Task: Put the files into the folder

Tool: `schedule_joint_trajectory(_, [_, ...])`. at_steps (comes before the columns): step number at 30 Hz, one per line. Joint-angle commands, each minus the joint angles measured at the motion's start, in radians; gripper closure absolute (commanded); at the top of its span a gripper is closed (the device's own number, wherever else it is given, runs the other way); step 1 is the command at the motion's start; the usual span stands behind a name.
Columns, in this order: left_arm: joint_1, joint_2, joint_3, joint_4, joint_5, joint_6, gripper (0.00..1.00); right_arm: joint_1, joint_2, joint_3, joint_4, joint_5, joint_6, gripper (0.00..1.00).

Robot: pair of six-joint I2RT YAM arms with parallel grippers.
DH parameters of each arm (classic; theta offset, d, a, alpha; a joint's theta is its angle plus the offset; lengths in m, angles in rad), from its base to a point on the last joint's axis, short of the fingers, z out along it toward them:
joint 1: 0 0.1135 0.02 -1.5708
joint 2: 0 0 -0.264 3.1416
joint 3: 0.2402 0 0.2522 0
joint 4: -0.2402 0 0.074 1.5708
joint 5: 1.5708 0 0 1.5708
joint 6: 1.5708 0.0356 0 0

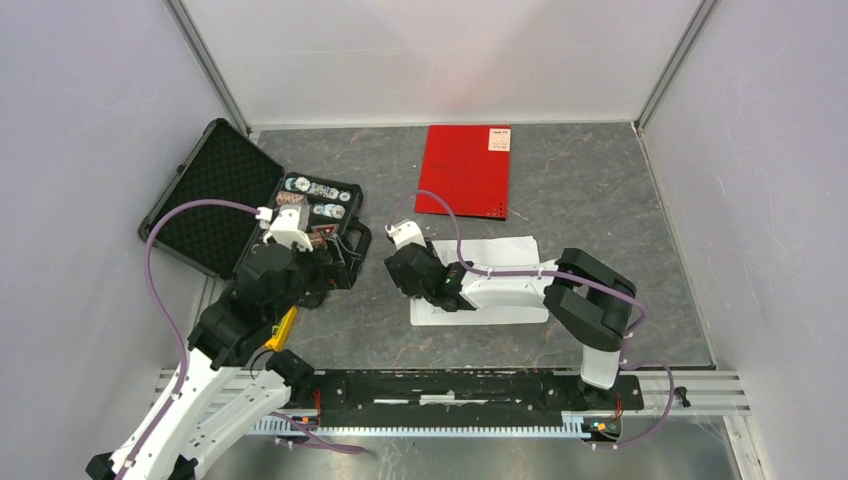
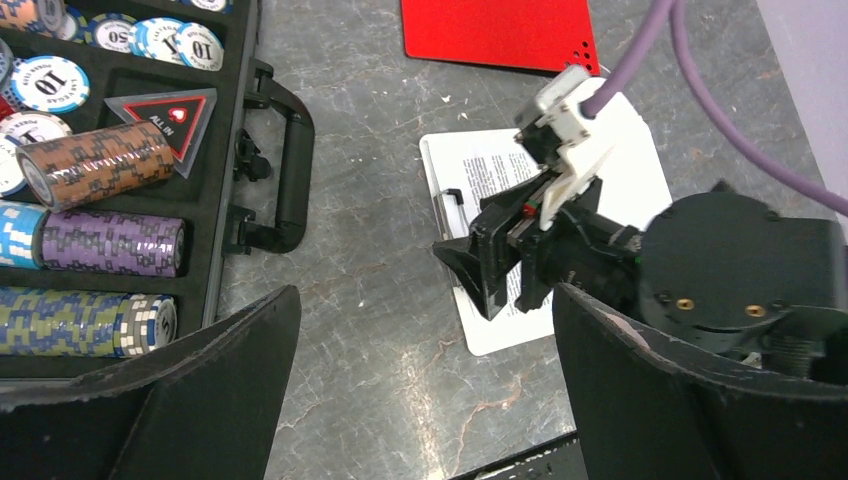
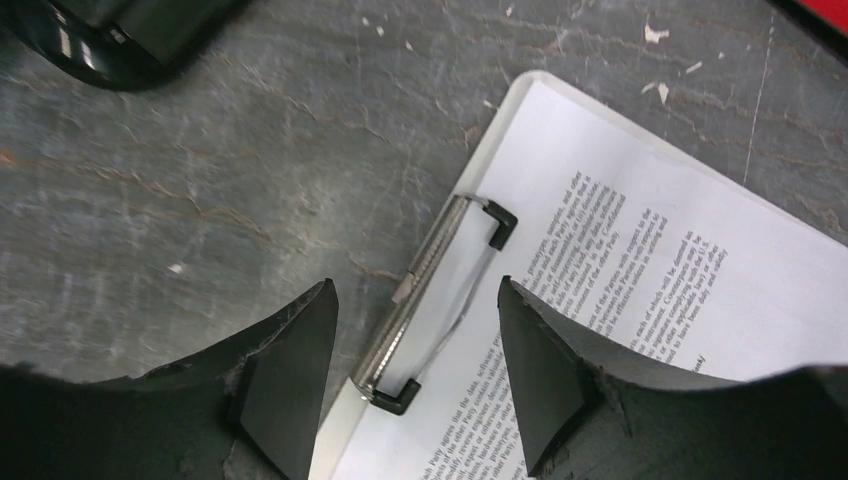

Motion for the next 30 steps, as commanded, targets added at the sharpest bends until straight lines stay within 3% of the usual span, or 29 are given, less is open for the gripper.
schedule_joint_trajectory(1, [-0.004, -0.009, -0.001, 0.012, -0.034, 0.058, 0.0, 0.005, -0.053, -0.009, -0.029, 0.014, -0.02, 0.32])
schedule_joint_trajectory(6, [-0.004, -0.03, 0.013, 0.004, 0.035, 0.082, 0.0, 0.005, -0.387, -0.194, -0.102, 0.047, -0.105, 0.23])
schedule_joint_trajectory(8, [-0.004, -0.052, 0.018, 0.01, 0.134, 0.087, 0.0, 0.004, -0.577, -0.285, -0.17, 0.12, -0.127, 0.13])
schedule_joint_trajectory(9, [-0.004, -0.068, 0.014, 0.022, 0.18, 0.084, 0.0, 0.005, -0.685, -0.326, -0.21, 0.143, -0.134, 0.03])
schedule_joint_trajectory(13, [-0.004, -0.128, -0.03, 0.117, 0.378, 0.035, 0.0, 0.006, -1.071, -0.477, -0.321, 0.146, -0.128, 0.02])
schedule_joint_trajectory(16, [-0.004, -0.17, -0.075, 0.162, 0.415, 0.004, 0.0, 0.006, -1.298, -0.555, -0.361, 0.117, -0.083, 0.02])
schedule_joint_trajectory(22, [-0.004, -0.204, -0.13, 0.15, 0.31, 0.001, 0.0, 0.005, -1.5, -0.602, -0.438, 0.169, 0.005, 0.02])
schedule_joint_trajectory(30, [-0.004, -0.184, -0.126, 0.116, 0.293, 0.017, 0.0, 0.005, -1.504, -0.609, -0.434, 0.183, 0.023, 0.02])
